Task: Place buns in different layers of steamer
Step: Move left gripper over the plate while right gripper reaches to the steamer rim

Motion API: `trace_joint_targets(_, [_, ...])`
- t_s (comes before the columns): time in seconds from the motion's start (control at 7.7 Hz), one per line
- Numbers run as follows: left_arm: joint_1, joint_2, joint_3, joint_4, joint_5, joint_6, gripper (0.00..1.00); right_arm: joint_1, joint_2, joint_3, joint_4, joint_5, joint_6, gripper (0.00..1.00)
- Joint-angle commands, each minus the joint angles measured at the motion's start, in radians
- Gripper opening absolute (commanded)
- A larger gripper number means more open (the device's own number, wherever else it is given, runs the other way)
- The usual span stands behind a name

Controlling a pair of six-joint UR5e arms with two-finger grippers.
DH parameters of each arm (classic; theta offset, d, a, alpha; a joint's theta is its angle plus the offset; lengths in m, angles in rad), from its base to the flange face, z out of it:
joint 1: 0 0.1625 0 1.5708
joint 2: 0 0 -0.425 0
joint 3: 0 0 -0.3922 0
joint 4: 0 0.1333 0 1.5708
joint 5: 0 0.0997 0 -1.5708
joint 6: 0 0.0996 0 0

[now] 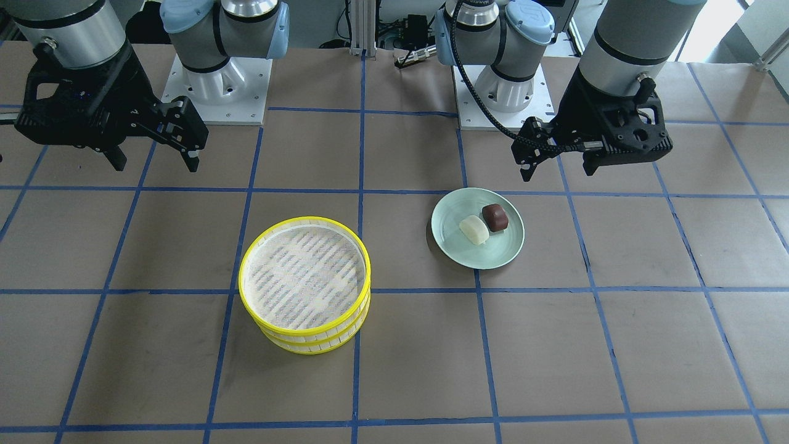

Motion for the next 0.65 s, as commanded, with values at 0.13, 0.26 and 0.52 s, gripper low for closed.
trace_joint_targets(0.13, [0.006,-0.042,-0.02,0.011,0.001,-0.025,1.0,0.0,0.0,0.0,0.001,0.0,0.0,1.0])
trace_joint_targets(0.26, [0.005,-0.1,-0.061,0.116,-0.001,-0.123,1.0,0.0,0.0,0.0,0.001,0.0,0.0,1.0])
trace_joint_targets(0.52, [0.005,-0.155,-0.19,0.223,-0.065,-0.243,1.0,0.0,0.021,0.035,-0.02,0.006,0.003,1.0])
